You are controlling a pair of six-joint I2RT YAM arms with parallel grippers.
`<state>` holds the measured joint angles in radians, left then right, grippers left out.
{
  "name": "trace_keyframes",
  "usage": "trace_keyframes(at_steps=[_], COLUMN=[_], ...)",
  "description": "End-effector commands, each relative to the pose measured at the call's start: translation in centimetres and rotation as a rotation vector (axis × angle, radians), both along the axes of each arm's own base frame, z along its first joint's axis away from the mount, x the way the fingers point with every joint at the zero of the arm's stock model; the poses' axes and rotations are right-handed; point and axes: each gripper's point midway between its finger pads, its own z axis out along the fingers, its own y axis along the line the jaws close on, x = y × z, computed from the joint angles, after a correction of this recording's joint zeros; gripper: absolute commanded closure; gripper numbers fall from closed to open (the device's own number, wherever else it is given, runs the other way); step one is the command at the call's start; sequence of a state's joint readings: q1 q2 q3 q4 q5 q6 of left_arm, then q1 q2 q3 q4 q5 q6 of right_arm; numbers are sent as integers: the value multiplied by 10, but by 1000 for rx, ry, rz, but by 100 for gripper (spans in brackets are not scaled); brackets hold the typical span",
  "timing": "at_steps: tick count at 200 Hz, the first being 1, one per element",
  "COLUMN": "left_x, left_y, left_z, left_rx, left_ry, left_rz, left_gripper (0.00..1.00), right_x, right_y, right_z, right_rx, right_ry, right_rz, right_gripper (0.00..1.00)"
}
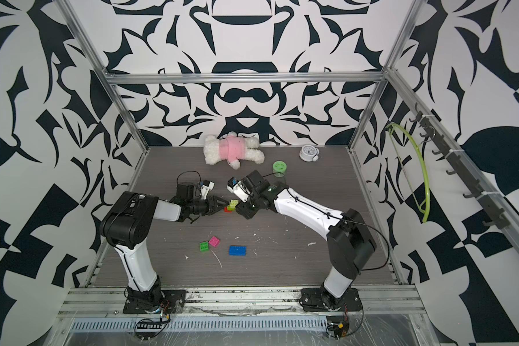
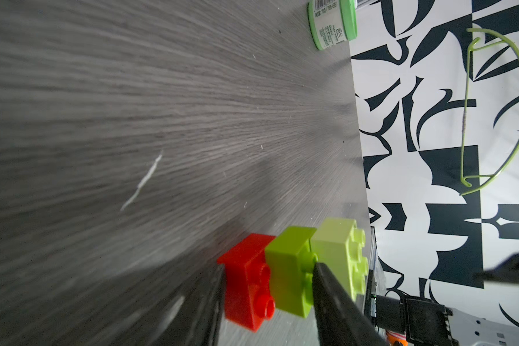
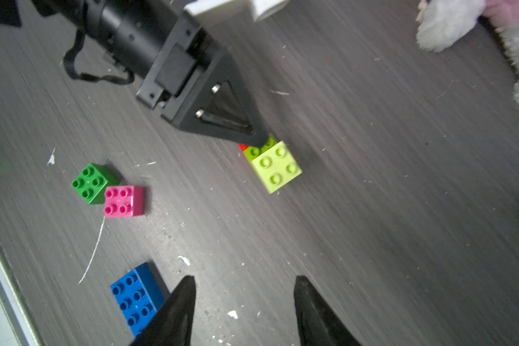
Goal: Assemble the letter y with lego
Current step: Pick up the lego brick from the center of the board.
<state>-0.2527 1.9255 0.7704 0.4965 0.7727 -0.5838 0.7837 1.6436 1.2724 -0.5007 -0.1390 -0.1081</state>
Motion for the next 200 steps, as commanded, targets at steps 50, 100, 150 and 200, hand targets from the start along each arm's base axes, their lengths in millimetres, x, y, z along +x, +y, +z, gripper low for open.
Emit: trace_keyframes(at_steps=[50, 100, 150, 200], left_x=[-48, -48, -48, -47], left_y=[30, 31, 31, 31], left_z=[-83, -82, -83, -82], left_rx=[205, 207, 209, 209], left_ry=[309, 303, 306, 304], left_rz=[79, 80, 81, 82], left_gripper=[50, 50, 50, 50], right_x=[-54, -87, -95, -103], right_y=[-3, -8, 17, 20], right_z=[-10, -36, -40, -60], right_rx=[-64, -217, -225, -330], right_ry=[45, 16, -10, -4], right_rz=[-77, 107, 199, 288], right_gripper=[46, 46, 44, 40])
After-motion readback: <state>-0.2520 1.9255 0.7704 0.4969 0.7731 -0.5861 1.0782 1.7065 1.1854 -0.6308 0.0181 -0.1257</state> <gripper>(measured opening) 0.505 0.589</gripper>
